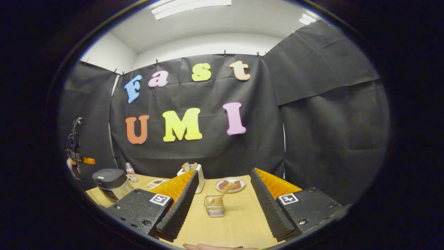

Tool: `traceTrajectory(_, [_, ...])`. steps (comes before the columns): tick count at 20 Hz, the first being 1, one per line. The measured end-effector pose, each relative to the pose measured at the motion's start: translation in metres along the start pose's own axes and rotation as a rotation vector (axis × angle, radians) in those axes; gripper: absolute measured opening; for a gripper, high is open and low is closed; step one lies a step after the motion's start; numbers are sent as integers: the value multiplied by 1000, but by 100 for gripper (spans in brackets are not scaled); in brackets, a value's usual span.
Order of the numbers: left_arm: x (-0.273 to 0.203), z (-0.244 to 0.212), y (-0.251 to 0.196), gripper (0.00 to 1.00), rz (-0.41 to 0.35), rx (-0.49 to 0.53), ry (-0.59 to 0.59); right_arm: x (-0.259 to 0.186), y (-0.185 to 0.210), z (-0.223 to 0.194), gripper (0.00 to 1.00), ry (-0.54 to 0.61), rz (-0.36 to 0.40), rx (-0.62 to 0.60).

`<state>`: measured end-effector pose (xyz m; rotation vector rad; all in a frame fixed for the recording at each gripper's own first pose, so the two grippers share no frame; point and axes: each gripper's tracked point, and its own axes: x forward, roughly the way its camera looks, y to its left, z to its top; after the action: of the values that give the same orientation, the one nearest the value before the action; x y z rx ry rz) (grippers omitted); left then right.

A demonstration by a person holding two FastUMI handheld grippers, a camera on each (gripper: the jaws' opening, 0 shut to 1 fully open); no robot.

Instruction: Close the left gripper, press the button to open the rice cooker; take a wooden spoon from the chopstick holder with the right hand, scoop a spoonful of rice and pour it into the rice cooker, then put the wooden spoon back into the chopstick holder.

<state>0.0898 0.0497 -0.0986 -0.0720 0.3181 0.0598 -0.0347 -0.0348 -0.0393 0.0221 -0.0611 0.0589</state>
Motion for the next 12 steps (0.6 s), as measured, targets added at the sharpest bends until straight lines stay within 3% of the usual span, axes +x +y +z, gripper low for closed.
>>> traceTrajectory(2, [9,-19,6,0,40,27,69,4,-7,-10,98,24,-7,3])
traceTrajectory(3, [-13,-17,7,0,63,27,96,5,-8,-13,98,33,-2,-4])
traceTrajectory(6, [18,-43,8,0,69,17,162,9,-17,-14,94,34,-14,-9])
traceTrajectory(7, [21,-47,10,0,84,21,179,10,-18,-15,98,36,-15,-10])
traceTrajectory(9, [25,-56,18,0,111,32,209,9,-16,-18,94,46,-8,-7])
traceTrajectory(12, [23,-61,22,0,114,21,233,10,-16,-20,98,54,-5,-6])
